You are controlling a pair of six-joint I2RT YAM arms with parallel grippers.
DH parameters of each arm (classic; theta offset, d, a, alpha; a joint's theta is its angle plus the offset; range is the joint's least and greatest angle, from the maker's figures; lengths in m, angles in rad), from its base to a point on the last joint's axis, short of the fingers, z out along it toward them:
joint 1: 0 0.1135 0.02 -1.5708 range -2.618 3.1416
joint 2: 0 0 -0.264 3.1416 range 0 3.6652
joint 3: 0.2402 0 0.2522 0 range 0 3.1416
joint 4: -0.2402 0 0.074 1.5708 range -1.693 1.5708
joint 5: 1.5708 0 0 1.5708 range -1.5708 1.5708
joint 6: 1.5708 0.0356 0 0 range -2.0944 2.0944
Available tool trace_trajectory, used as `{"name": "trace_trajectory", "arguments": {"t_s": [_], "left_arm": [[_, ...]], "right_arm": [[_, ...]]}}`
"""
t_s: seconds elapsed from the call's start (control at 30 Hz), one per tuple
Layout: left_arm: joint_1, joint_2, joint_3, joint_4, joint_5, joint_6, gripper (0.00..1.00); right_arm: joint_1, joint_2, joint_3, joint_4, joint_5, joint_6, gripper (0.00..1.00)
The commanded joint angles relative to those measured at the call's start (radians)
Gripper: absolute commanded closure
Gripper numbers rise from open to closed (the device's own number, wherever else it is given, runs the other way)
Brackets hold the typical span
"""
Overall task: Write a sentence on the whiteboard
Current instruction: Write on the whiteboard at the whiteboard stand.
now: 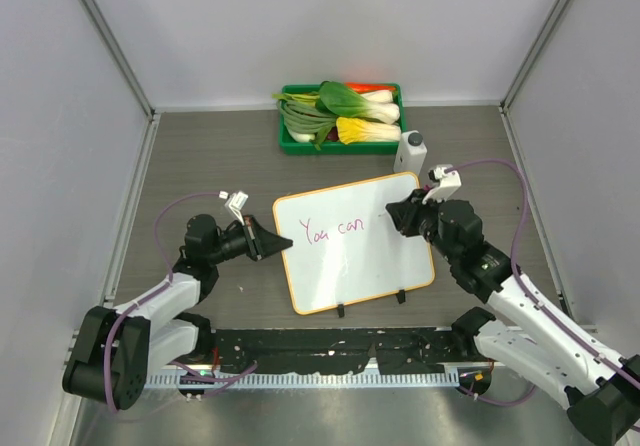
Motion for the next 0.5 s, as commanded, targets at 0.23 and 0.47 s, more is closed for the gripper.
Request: {"name": "trace_trajectory", "arguments": {"t_s": [0.23, 0.47], "left_arm": [[0.005, 0.024, 0.004, -0.038, -0.068, 0.101, 1.0], [0.003, 0.033, 0.007, -0.035, -0.062, 0.099, 1.0]], "right_arm": [[0.004, 0.082, 0.009, 0.103, -0.032, -0.005, 0.99], [0.004, 0.119, 0.003, 0.15, -0.032, 0.009, 0.99]]}}
